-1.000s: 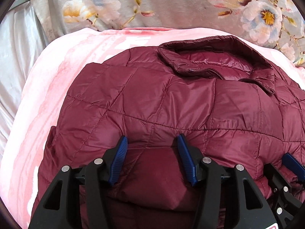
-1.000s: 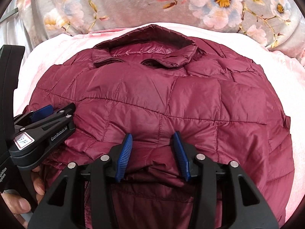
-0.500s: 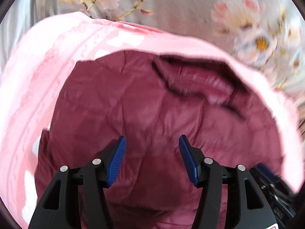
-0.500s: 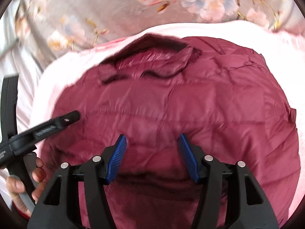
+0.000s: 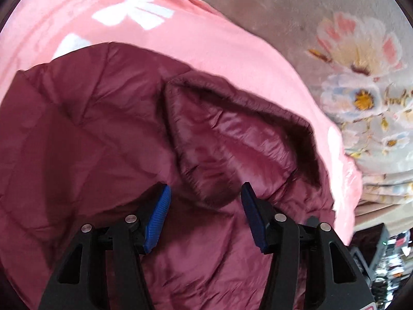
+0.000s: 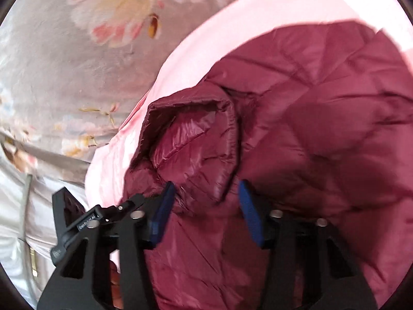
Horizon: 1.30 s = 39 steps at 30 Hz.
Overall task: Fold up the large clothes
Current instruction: 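Lift the hem with both grippers and fold it up toward the collar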
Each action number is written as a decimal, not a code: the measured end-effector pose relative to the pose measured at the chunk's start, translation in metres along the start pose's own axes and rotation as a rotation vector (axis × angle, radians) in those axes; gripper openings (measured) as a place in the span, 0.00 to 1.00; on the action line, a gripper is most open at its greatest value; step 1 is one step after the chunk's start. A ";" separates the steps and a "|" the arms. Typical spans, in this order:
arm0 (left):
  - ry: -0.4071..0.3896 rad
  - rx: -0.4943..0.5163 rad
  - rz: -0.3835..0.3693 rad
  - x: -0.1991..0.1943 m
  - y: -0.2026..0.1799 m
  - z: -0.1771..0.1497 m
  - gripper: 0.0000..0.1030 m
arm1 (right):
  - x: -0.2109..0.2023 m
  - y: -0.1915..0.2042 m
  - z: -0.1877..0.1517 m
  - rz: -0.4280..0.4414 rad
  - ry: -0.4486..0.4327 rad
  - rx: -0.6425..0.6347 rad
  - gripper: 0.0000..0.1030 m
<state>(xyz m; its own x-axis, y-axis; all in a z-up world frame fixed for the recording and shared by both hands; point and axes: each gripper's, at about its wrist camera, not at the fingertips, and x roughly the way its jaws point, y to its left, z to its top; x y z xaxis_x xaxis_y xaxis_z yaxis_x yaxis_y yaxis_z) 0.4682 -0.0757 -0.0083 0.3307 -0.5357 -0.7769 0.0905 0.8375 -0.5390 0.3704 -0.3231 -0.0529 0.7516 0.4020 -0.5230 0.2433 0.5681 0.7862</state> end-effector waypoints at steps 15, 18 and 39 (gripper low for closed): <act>-0.159 0.273 0.126 0.007 0.008 -0.036 0.09 | 0.000 0.020 -0.039 -0.402 -0.132 -0.508 0.07; -0.234 0.327 0.148 0.008 0.011 -0.047 0.15 | 0.006 0.022 -0.049 -0.432 -0.159 -0.552 0.07; -0.277 0.468 0.289 -0.007 0.006 -0.068 0.17 | -0.030 0.010 -0.055 -0.390 -0.123 -0.508 0.10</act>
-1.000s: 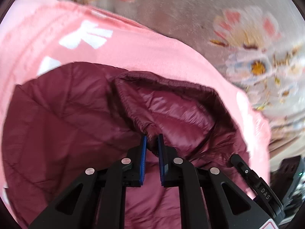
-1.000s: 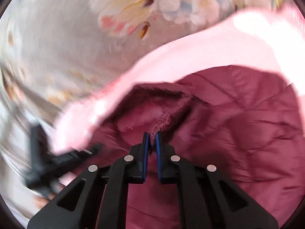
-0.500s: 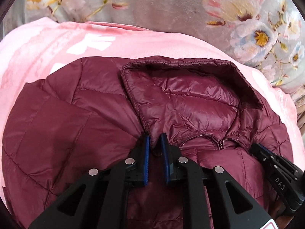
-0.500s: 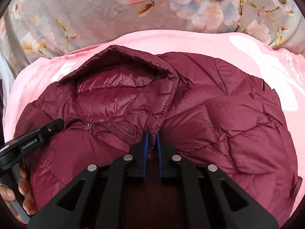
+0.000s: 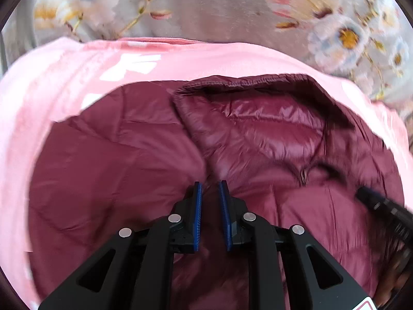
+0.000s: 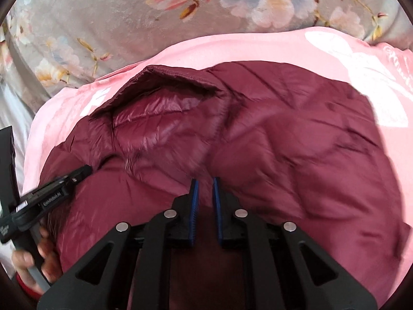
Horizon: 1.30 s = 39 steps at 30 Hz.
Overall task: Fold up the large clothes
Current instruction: 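Lift the hem with both grippers and fold it up toward the collar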
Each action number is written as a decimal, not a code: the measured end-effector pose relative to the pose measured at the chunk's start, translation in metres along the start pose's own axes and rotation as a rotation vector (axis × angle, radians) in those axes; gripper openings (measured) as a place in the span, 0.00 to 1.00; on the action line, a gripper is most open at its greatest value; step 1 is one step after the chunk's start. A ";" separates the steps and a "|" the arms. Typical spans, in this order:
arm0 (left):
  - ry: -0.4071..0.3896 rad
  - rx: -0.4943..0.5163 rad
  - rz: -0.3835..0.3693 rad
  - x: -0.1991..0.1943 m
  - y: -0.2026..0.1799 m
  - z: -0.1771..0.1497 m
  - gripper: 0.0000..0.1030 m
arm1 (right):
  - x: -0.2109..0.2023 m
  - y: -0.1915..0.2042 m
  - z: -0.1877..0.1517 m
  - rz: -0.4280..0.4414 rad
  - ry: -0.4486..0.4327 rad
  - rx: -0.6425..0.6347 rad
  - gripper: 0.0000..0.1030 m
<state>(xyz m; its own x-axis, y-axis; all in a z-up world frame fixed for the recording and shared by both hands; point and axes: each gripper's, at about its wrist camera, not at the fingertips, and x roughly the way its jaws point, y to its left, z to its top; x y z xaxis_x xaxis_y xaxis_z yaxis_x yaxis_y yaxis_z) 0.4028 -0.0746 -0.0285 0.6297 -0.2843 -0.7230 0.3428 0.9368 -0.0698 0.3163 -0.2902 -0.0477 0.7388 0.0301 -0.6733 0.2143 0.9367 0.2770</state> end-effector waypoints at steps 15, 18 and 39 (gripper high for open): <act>0.044 -0.246 -0.084 0.021 0.012 0.134 0.17 | 0.026 0.013 0.125 0.105 -0.112 0.192 0.16; 0.068 -0.224 -0.038 0.045 0.004 0.131 0.17 | 0.052 0.020 0.122 0.047 -0.072 0.137 0.16; -0.027 -0.008 0.146 0.070 -0.019 0.072 0.18 | 0.086 0.043 0.078 -0.183 -0.044 -0.138 0.13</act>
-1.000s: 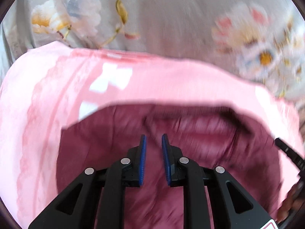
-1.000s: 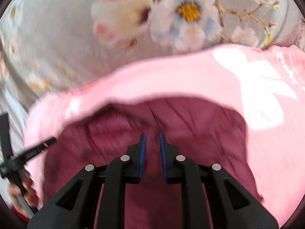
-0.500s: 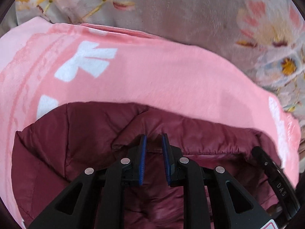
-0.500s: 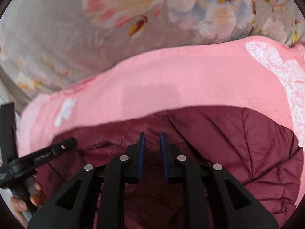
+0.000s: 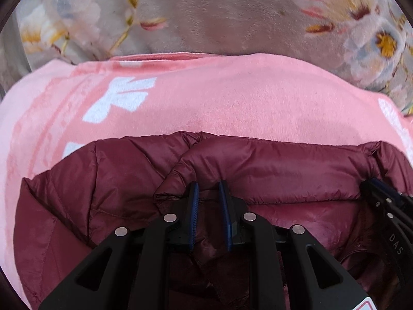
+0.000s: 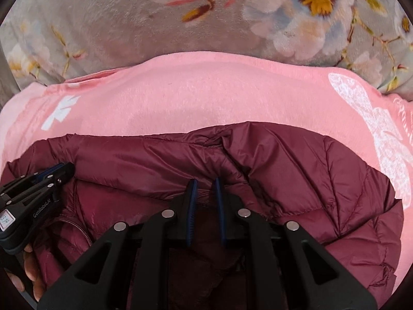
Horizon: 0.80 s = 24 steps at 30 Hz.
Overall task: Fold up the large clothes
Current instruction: 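Lift the hem with both grippers and fold it up toward the collar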
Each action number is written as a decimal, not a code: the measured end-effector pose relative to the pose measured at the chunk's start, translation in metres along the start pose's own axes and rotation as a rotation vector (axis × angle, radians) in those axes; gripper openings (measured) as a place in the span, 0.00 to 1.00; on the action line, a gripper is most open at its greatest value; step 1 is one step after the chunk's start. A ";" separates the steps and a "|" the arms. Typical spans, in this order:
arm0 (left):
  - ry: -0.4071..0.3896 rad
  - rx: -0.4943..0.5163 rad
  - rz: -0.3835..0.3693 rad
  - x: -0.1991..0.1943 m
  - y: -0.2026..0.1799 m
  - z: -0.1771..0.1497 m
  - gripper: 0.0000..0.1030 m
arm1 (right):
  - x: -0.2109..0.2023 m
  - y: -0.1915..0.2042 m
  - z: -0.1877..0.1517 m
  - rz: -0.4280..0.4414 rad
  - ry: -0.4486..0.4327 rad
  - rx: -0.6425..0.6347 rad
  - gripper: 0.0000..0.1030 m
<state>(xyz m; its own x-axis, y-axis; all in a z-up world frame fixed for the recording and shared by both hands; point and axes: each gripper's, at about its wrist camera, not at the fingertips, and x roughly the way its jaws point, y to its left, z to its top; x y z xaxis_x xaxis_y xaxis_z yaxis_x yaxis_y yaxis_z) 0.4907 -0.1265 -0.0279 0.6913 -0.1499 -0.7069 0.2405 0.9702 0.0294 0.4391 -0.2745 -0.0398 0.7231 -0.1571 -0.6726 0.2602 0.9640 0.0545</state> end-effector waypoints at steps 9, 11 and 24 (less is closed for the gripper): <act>-0.002 0.039 0.043 0.001 -0.004 0.001 0.18 | 0.000 -0.001 0.000 0.008 0.002 0.004 0.13; -0.002 0.040 0.044 0.001 -0.005 0.001 0.18 | -0.001 -0.001 0.000 0.009 0.002 0.004 0.14; 0.001 0.048 0.050 0.002 -0.005 0.003 0.18 | -0.001 0.000 0.001 0.010 0.006 0.005 0.14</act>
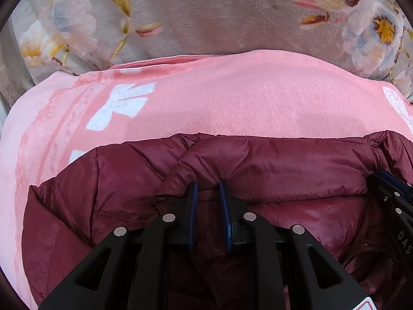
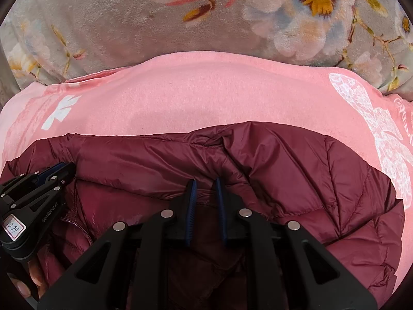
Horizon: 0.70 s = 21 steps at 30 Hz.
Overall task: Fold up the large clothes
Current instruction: 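Open both grippers and release the folded jacket edge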
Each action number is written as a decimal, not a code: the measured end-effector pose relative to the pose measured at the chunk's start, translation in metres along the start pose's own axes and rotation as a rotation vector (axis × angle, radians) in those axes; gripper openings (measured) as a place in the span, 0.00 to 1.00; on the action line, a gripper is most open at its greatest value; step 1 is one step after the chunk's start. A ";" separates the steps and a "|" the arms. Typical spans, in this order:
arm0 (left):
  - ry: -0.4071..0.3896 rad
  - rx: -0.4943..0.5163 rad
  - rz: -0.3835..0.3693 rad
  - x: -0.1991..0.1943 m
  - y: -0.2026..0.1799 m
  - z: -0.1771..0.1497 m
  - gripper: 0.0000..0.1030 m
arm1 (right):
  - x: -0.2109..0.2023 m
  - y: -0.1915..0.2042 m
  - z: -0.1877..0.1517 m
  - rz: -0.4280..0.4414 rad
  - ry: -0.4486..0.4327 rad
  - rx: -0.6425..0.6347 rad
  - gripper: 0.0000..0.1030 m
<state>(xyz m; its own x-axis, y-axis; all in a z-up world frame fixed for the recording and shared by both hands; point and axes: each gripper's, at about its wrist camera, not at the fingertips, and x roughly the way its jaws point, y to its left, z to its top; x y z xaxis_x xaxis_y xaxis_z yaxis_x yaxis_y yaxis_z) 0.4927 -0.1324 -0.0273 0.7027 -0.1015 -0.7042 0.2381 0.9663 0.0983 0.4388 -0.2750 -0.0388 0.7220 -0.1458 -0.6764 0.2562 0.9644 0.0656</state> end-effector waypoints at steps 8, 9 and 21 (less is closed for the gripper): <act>0.013 -0.002 -0.012 0.003 0.000 0.002 0.18 | 0.004 -0.014 0.001 0.082 0.014 0.075 0.14; 0.012 -0.005 -0.015 0.003 0.001 0.002 0.18 | 0.003 -0.018 0.001 0.107 0.011 0.098 0.14; -0.018 0.003 -0.146 -0.135 0.076 -0.088 0.75 | -0.208 -0.117 -0.110 0.054 -0.106 0.183 0.65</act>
<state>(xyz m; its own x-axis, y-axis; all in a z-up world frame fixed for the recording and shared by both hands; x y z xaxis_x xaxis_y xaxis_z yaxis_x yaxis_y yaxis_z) 0.3564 -0.0244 0.0134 0.6725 -0.2454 -0.6982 0.3409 0.9401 -0.0021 0.1883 -0.3330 0.0133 0.7987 -0.1265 -0.5883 0.3210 0.9165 0.2387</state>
